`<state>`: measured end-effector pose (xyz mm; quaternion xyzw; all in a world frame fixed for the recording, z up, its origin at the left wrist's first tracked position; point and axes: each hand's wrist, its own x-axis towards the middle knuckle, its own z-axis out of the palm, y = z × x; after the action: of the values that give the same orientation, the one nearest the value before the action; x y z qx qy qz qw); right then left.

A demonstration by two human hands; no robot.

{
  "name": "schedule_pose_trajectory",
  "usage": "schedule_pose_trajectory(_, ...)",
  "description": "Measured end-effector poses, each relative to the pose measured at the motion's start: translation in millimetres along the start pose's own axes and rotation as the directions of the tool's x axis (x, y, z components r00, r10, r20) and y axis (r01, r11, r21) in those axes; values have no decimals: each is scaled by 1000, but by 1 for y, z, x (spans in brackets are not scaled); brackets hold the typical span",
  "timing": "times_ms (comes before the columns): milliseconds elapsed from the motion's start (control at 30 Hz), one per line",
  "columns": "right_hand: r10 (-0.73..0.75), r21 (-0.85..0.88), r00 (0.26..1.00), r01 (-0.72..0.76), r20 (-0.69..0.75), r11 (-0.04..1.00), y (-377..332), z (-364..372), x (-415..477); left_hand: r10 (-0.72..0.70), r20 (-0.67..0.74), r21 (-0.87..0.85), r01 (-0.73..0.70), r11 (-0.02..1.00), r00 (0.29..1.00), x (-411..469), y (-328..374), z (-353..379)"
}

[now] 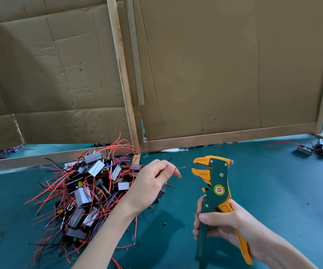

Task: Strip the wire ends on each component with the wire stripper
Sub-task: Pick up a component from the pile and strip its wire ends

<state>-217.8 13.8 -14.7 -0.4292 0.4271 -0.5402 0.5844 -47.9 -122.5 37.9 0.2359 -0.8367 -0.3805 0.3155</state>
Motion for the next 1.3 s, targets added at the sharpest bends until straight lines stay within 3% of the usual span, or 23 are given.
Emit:
schedule_pose_trajectory(700, 62, -115, 997, -66, -37, 991, -7, 11, -13, -29, 214, 17, 26, 1000, 976, -3, 12, -3)
schedule_pose_trajectory(900, 87, -134, 981, -112, -176, 985, -1, 24, -11, -52, 255, -25, 61, 998, 965, -4, 13, -7)
schedule_pose_trajectory(1000, 51, -134, 959, -91, -278, 987, 3, 28, -9, -85, 226, -42, 97, 994, 970, -4, 9, -8)
schedule_pose_trajectory(1133, 89, 77, 992, -82, -86, 994, -6, 25, -9, -91, 152, 55, 83, 995, 984, -1, 3, -3)
schedule_pose_trajectory(1300, 163, 301, 965, -96, -205, 949, -7, 5, -1, -37, -140, 146, 58, 988, 989, 4, 5, 0)
